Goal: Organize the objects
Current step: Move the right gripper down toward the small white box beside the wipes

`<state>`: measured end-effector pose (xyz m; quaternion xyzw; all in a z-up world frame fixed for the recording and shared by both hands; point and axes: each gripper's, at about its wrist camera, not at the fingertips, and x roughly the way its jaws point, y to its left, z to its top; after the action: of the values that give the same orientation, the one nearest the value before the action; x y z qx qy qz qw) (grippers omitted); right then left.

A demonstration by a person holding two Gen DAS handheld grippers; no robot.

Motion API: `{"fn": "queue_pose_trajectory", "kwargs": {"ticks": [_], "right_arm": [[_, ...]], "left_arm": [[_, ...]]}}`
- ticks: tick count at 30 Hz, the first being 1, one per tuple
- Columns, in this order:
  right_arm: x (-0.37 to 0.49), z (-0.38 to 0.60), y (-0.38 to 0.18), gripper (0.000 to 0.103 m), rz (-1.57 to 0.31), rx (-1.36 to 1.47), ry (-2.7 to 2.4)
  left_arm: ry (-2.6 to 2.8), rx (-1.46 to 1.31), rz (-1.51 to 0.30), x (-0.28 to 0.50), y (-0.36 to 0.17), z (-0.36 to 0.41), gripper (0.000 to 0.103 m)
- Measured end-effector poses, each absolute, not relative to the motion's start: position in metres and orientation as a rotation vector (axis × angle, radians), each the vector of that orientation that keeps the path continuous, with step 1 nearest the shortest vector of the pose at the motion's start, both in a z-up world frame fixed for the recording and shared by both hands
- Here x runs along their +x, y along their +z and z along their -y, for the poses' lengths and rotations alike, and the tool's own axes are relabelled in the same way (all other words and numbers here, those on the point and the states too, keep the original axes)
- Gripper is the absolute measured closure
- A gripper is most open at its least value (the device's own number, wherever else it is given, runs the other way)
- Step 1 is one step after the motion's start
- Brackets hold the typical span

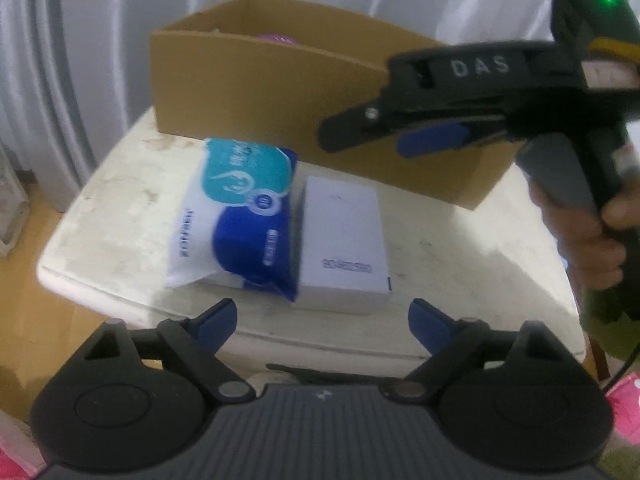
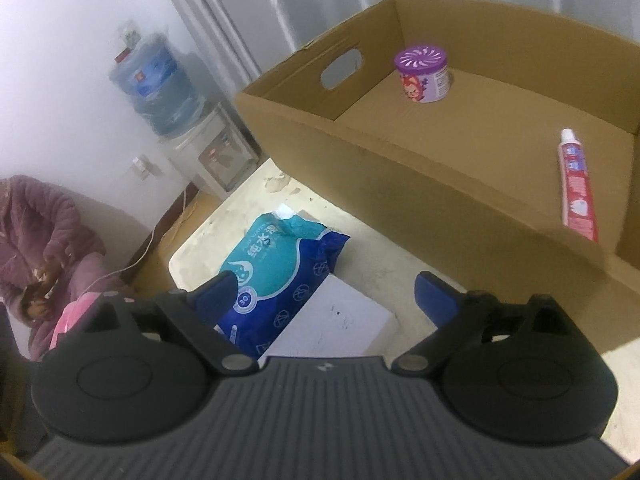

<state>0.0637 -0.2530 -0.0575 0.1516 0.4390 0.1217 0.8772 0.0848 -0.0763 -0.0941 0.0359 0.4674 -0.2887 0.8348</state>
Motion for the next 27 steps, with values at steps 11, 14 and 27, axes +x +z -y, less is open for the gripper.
{"fn": "queue_pose_trajectory", "kwargs": {"ticks": [11,14,27], "right_arm": [[0.080,0.258,-0.074,0.027,-0.956,0.339,0.339],[0.083,0.260,-0.078,0.028,-0.965,0.353,0.354],[0.089,0.262,-0.088,0.029,-1.008,0.376,0.418]], "left_arm": [[-0.702,0.026,-1.059,0.090,-0.103,0.090,0.014],[-0.716,0.008,-1.078,0.091,-0.105,0.093,0.013],[-0.686,-0.059,-1.112,0.099,-0.112,0.097,0.013]]}}
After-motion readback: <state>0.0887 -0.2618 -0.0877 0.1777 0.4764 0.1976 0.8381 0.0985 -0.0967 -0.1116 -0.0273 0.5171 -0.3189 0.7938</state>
